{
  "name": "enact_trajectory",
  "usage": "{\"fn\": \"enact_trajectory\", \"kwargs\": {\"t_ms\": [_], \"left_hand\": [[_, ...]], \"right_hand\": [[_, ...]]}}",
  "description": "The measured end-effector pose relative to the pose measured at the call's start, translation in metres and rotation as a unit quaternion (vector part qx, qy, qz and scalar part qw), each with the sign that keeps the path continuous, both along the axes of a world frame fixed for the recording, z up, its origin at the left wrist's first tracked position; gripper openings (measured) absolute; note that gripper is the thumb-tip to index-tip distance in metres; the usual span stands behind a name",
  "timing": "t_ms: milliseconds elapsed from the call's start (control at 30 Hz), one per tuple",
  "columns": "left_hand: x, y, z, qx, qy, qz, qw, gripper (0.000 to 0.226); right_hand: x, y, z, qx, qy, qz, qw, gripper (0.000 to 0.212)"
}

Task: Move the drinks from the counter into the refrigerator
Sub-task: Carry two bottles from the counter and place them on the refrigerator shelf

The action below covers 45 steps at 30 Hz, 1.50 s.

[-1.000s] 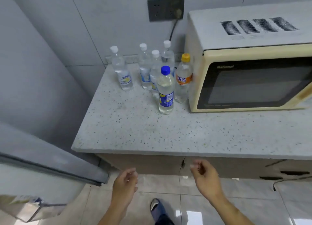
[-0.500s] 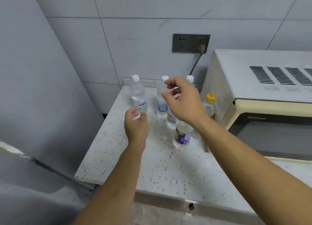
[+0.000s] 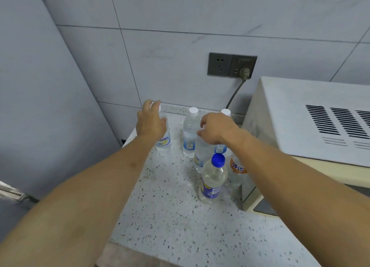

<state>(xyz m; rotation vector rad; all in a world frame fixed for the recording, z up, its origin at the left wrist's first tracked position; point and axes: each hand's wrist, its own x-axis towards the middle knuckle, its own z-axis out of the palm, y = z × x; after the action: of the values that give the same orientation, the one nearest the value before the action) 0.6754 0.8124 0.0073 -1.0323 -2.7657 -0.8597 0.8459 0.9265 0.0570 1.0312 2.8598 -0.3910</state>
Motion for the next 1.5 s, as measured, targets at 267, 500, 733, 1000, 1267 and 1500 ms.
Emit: {"fn": "enact_trajectory", "kwargs": {"t_ms": [267, 500, 733, 1000, 1267, 1500], "left_hand": [[0.006, -0.006, 0.002, 0.030, -0.015, -0.023, 0.999, 0.025], [0.064, -0.055, -0.023, 0.134, -0.075, 0.037, 0.988, 0.011], [0.092, -0.117, -0.029, 0.168, -0.121, 0.101, 0.973, 0.011], [0.093, -0.154, -0.006, 0.125, -0.079, 0.082, 0.986, 0.013], [0.112, -0.184, -0.051, 0.200, -0.150, 0.103, 0.963, 0.049], [0.118, -0.197, -0.098, 0.222, -0.305, 0.092, 0.921, 0.064]], "right_hand": [[-0.002, -0.004, -0.003, 0.002, -0.017, 0.029, 0.999, 0.035], [-0.006, -0.026, 0.001, 0.009, -0.020, 0.069, 0.997, 0.032], [-0.011, -0.071, -0.006, 0.028, 0.020, 0.142, 0.989, 0.025], [-0.006, -0.112, -0.018, -0.086, 0.124, 0.110, 0.982, 0.022], [0.031, -0.146, -0.077, -0.137, 0.318, 0.004, 0.938, 0.044], [0.046, -0.165, -0.134, -0.335, 0.324, -0.097, 0.879, 0.069]]}}
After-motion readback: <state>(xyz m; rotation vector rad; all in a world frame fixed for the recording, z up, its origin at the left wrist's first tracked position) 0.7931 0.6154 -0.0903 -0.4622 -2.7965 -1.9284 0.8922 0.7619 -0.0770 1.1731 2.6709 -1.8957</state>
